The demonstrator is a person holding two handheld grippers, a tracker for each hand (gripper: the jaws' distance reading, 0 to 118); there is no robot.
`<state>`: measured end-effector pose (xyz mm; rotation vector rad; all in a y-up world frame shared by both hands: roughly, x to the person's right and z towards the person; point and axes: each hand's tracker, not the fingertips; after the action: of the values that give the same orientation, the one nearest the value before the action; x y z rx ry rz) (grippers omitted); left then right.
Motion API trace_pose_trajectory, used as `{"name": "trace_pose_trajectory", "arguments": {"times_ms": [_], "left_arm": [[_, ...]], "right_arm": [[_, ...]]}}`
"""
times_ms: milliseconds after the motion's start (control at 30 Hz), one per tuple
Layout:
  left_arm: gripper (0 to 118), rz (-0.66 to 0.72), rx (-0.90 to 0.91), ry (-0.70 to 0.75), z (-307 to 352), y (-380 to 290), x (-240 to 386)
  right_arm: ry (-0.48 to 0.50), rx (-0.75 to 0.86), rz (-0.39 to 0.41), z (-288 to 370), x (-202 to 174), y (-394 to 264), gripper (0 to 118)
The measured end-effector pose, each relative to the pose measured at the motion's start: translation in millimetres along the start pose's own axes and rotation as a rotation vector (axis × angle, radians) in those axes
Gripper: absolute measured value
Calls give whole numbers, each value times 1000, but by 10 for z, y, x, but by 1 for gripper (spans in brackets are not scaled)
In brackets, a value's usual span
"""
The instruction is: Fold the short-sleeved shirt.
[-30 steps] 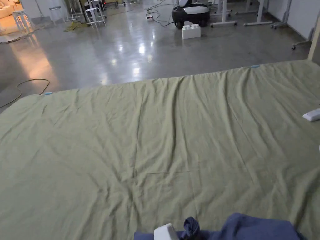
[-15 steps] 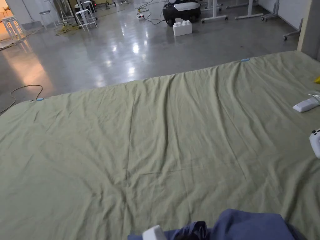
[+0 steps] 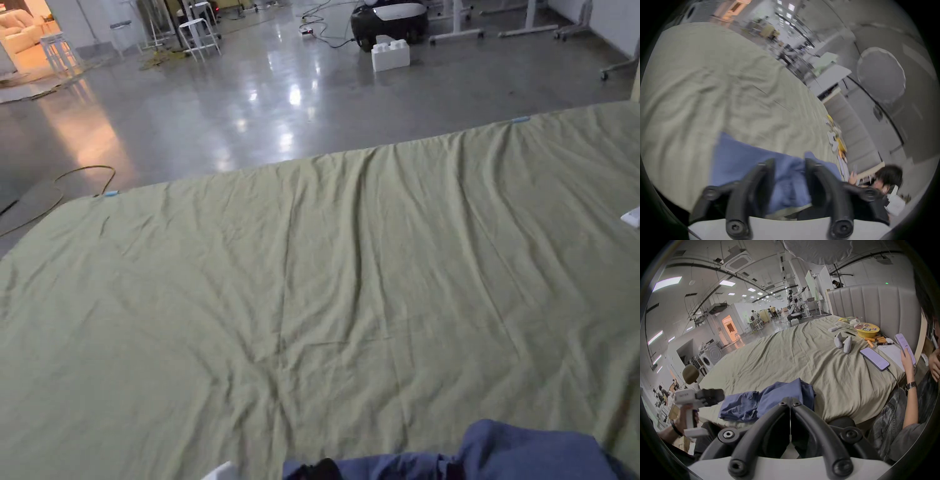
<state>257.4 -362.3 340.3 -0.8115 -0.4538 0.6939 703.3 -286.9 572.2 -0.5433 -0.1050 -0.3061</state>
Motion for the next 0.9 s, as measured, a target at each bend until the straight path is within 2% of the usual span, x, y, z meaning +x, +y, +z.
{"name": "trace_pose_trajectory", "arguments": {"times_ms": [167, 200, 300, 333, 367, 400, 433, 567, 700, 833, 900], "left_arm": [[77, 258, -96, 43, -49, 81, -785], [75, 281, -116, 27, -101, 52, -843], [72, 350, -133, -136, -305, -78, -863], [67, 384, -134, -151, -385, -105, -847], [55, 378, -141, -122, -457, -117, -831], [16, 352, -148, -48, -525, -133, -814], [12, 316, -144, 7, -540, -162, -700], [12, 296, -112, -38, -327, -35, -663], [12, 281, 3, -41, 163, 256, -706], [12, 66, 82, 97, 780, 671, -650], [12, 11, 115, 137, 918, 751, -474]], "right_arm": [[67, 11, 2, -72, -131, 68, 1], [68, 12, 4, -78, -161, 79, 1], [70, 22, 26, -44, -261, 141, 1], [72, 24, 29, -36, -285, 142, 1], [75, 22, 31, -32, -299, 141, 1], [78, 19, 34, -15, -308, 146, 1], [78, 16, 40, -7, -321, 143, 1], [57, 6, 67, 65, -317, 122, 1], [59, 0, 64, 91, -256, 108, 1], [70, -7, 43, 32, -196, 97, 1], [97, -8, 17, -36, -185, 87, 1]]}}
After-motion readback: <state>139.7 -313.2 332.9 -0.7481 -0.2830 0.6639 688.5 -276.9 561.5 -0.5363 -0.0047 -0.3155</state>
